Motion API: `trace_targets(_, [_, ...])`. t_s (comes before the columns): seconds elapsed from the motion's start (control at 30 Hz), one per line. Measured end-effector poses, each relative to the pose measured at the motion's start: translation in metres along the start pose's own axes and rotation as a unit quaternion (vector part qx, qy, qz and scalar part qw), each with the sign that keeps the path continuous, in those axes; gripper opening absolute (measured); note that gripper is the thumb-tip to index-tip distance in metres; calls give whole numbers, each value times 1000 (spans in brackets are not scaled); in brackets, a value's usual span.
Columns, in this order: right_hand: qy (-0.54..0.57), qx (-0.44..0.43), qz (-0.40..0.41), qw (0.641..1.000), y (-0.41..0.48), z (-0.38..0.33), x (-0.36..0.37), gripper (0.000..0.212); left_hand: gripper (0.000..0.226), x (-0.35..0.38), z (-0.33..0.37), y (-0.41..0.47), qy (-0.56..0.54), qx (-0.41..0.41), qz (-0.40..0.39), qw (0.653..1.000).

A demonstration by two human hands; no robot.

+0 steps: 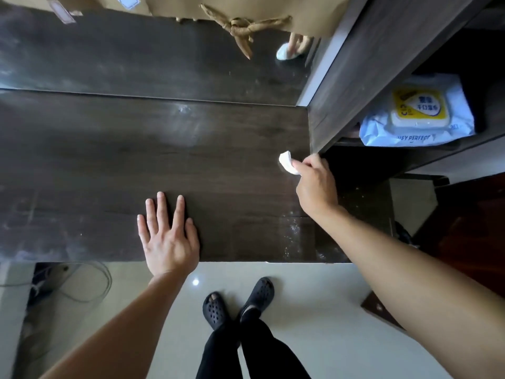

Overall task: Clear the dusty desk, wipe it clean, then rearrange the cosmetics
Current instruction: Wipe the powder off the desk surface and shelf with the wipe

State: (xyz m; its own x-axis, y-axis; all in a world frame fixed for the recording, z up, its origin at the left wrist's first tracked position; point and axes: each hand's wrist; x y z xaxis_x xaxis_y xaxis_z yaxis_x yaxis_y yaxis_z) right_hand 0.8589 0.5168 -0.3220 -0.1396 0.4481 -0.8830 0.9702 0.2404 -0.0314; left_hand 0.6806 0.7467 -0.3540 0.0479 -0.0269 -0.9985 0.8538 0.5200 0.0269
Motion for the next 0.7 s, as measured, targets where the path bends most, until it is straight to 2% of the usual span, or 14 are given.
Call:
trace_targets(0.1, [30,-69,-27,997,-50,4,1,43,52,1,-2,1,0,-2,-8,1000])
trace_targets(0.17, [64,-120,-97,986,-105,9,-7,39,53,0,-2,0,-4,0,-6,1000])
trace_targets(0.23, [95,-121,-167,974,-139,14,-16,44,52,-2,-2,0,-2,1,-6,1000])
trace_targets(0.27, [112,-112,-173,972,-136,17,-18,46,52,-2,-2,0,-1,1,-7,1000])
trace_targets(0.4, [72,-21,-22,997,-45,20,-10,45,52,-2,-1,1,-1,2,-7,1000])
trace_targets(0.47, [46,-14,-3,999,-24,12,0,49,52,-2,-1,1,2,5,-4,1000])
trace_targets(0.53, [58,-66,-37,995,-47,1,10,45,52,-1,-2,2,3,5,-3,1000])
trace_targets(0.63, [103,-90,-134,982,-121,-1,7,24,52,-1,-4,0,0,4,-6,1000])
trace_targets(0.7, [107,-135,-179,969,-157,7,-4,39,52,-1,-3,0,0,5,-7,1000])
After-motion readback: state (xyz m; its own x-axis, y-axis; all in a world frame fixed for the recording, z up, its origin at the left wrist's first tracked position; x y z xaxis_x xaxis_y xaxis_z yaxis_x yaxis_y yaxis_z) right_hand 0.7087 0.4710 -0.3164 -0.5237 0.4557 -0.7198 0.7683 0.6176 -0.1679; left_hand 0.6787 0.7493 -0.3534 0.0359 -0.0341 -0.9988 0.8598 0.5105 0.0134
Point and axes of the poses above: each hand's wrist, its own y-axis towards the middle knuckle, its own x-axis out of the palm, z = x × y, and after that the axes turned 9 degrees about y, right-handed
